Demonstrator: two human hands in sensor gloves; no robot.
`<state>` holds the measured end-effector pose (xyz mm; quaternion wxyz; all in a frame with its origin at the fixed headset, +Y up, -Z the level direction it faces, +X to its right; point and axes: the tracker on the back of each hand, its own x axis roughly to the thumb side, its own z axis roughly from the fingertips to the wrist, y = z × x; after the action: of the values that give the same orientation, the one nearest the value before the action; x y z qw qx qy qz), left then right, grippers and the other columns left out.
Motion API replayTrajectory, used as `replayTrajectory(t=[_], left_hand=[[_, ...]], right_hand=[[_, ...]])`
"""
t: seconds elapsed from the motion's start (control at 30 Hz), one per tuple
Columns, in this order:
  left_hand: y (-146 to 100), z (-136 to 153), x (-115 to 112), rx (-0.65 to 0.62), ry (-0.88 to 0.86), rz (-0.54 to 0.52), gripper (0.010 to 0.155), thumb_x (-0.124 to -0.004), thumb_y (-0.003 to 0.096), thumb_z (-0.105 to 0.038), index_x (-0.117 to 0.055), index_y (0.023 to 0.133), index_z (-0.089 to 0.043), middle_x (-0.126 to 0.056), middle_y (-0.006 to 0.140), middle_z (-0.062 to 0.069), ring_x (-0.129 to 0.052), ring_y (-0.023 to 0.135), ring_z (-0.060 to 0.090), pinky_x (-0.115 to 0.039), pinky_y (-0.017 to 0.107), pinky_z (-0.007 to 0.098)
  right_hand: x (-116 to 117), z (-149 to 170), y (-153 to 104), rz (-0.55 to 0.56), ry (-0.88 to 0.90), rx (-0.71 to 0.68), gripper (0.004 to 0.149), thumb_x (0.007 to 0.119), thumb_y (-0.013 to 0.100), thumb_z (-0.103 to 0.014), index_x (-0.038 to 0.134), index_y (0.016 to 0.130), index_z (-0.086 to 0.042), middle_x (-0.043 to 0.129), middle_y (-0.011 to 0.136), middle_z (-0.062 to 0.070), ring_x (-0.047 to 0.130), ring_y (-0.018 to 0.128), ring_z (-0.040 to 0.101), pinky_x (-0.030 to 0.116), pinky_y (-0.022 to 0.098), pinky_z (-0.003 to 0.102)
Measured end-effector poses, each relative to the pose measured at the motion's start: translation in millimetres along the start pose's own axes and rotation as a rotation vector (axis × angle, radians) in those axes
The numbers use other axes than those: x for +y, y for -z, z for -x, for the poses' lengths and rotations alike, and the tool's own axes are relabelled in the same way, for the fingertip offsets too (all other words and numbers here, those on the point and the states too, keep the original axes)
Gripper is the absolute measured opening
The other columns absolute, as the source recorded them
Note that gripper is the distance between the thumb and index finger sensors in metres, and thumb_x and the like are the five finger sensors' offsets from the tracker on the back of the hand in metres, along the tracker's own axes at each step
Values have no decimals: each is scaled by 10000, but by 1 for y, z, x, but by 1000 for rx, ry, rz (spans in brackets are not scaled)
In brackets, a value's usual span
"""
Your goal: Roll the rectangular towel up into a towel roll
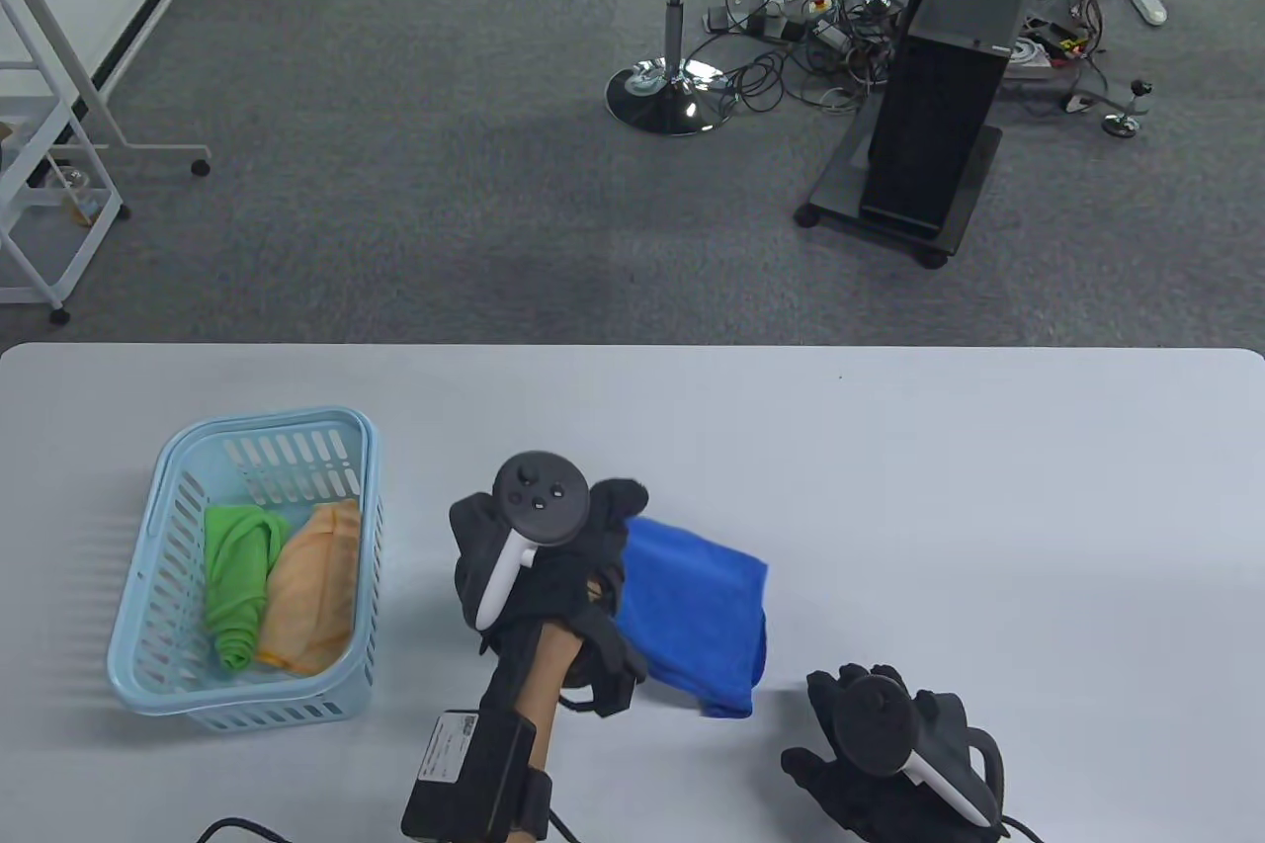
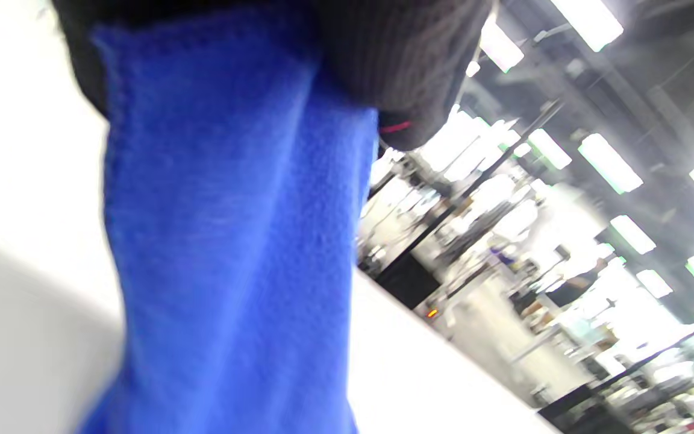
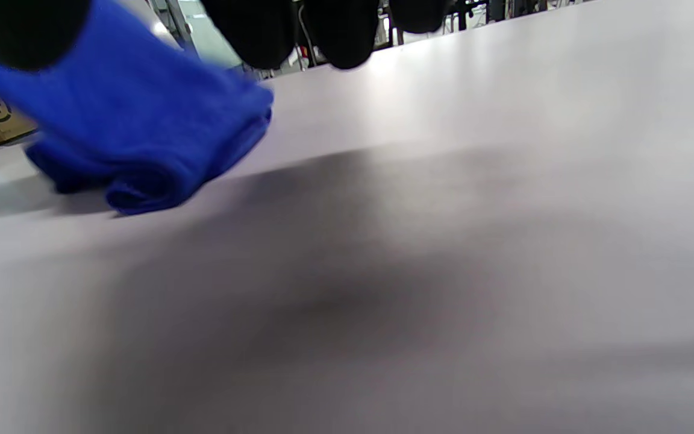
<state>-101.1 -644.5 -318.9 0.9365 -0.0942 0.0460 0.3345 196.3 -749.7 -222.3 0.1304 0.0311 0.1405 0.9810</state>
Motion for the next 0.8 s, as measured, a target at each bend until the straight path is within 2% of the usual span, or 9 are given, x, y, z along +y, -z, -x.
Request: replayTrajectory(t=[0.07, 0.13, 0.2, 0.3, 0.37, 0.5, 0.57, 0.67, 0.8], left_hand=[[-3, 13, -15, 21, -22, 15, 462, -823, 425, -281, -916, 876, -323, -937, 743, 77, -1034, 444, 243, -819, 485, 538], [-8, 23, -21, 9, -83, 31, 453, -827, 425, -319, -919, 868, -317, -948, 697, 77, -1007, 274, 113, -884, 396, 442], [-15, 30, -27, 16, -189, 7, 449, -840, 417, -315, -937, 854, -292, -961, 676, 90, -1012, 190, 80, -909, 333, 402], [-29, 44, -38, -21, -343, 7, 456, -824, 427, -324, -913, 873, -288, -959, 705, 73, -1087, 279, 31, -936, 346, 375], [-36, 53, -47, -67, -497, 49, 469, -810, 436, -285, -896, 896, -282, -929, 774, 116, -1120, 411, 97, -913, 411, 420], [-46, 67, -66, -96, -750, 164, 520, -781, 451, -287, -842, 956, -179, -872, 857, 194, -1103, 546, 212, -857, 480, 477], [-48, 67, -74, -129, -768, 198, 499, -758, 463, -329, -865, 928, -182, -853, 894, 189, -1087, 602, 249, -828, 511, 502], [-46, 64, -85, -250, -752, 287, 541, -729, 484, -383, -799, 990, -205, -793, 976, 159, -1032, 719, 285, -805, 531, 509], [-49, 59, -92, -279, -860, 344, 605, -715, 480, -419, -739, 1035, -178, -746, 1011, 178, -1027, 731, 268, -822, 528, 475]], right_hand=[[-1, -3, -1, 12, 1, -14, 878, 695, 299, -611, 505, 1036, -173, 422, 1057, 167, 361, 995, 422, 287, 661, 696], [-5, -7, -5, 57, 23, -45, 867, 699, 295, -606, 529, 1027, -173, 446, 1051, 162, 384, 993, 418, 294, 660, 695], [-7, -12, -9, 84, 34, -72, 863, 699, 295, -604, 536, 1024, -173, 451, 1050, 159, 387, 993, 416, 298, 661, 694], [-8, -20, -12, 82, 47, -112, 861, 699, 296, -602, 535, 1025, -174, 450, 1051, 158, 384, 996, 413, 292, 663, 693], [-7, -22, -11, 77, 34, -116, 860, 699, 296, -601, 534, 1025, -175, 451, 1051, 157, 385, 996, 413, 292, 663, 694], [-3, -21, -8, 45, 16, -106, 860, 697, 298, -602, 534, 1025, -174, 454, 1050, 157, 388, 995, 414, 295, 662, 693], [-2, -20, -7, 41, 27, -106, 857, 695, 298, -602, 538, 1024, -173, 460, 1048, 158, 395, 994, 413, 299, 663, 693], [-1, -21, -6, 47, 52, -112, 850, 696, 297, -600, 557, 1018, -170, 483, 1044, 152, 416, 995, 407, 310, 665, 690], [2, -28, -5, 14, 114, -154, 843, 696, 298, -601, 566, 1014, -176, 497, 1043, 142, 439, 994, 400, 337, 673, 682]])
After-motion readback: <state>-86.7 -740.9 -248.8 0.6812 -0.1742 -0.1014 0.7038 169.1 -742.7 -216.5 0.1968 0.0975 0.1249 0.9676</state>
